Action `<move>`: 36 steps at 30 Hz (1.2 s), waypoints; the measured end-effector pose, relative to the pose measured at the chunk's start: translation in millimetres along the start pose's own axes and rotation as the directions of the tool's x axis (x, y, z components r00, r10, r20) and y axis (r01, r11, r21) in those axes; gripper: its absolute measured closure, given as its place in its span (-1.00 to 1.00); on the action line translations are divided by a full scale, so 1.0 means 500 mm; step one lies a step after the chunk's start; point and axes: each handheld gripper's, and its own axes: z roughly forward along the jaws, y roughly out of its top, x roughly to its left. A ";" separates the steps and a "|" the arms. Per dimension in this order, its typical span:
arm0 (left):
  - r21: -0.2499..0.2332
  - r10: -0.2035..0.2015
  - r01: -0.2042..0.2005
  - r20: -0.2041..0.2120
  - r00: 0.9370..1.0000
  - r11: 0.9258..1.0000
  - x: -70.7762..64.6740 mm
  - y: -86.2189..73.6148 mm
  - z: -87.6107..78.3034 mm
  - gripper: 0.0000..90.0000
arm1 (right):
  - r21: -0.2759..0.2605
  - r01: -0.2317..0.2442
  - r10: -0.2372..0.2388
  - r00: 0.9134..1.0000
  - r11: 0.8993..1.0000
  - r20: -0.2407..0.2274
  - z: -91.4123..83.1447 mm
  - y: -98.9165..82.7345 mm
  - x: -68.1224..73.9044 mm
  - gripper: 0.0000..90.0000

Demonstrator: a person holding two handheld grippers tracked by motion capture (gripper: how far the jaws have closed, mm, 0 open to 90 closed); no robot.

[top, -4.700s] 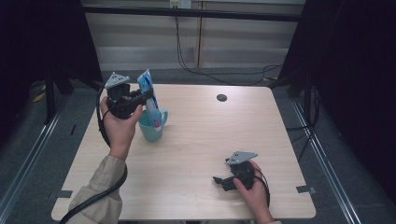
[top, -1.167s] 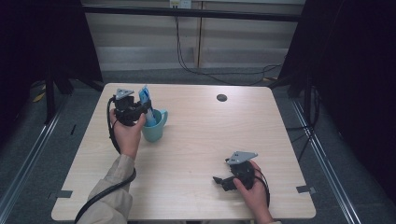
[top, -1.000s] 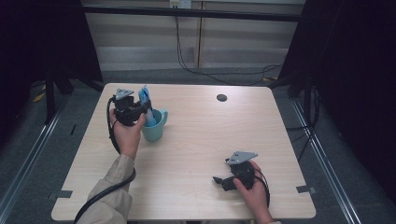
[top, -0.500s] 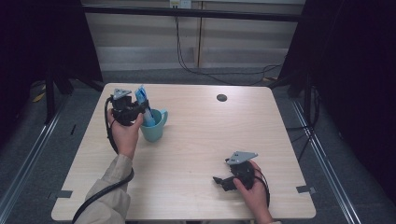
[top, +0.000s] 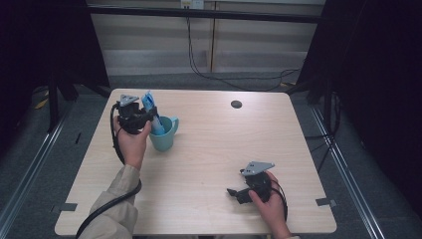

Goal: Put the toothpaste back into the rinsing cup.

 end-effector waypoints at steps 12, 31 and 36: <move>0.003 0.001 -0.001 -0.016 1.000 1.000 0.009 -0.002 -0.004 0.51 | -0.001 0.001 -0.001 1.000 1.000 -0.001 0.000 0.000 0.000 -0.72; 0.005 -0.012 0.012 -0.034 0.999 1.000 0.024 -0.007 -0.011 0.47 | -0.001 0.001 -0.001 1.000 1.000 -0.001 0.000 0.000 0.000 -0.72; 0.007 -0.011 0.011 -0.033 0.999 1.000 0.024 -0.009 -0.011 0.45 | -0.001 0.001 -0.001 1.000 1.000 -0.001 0.000 0.000 0.000 -0.72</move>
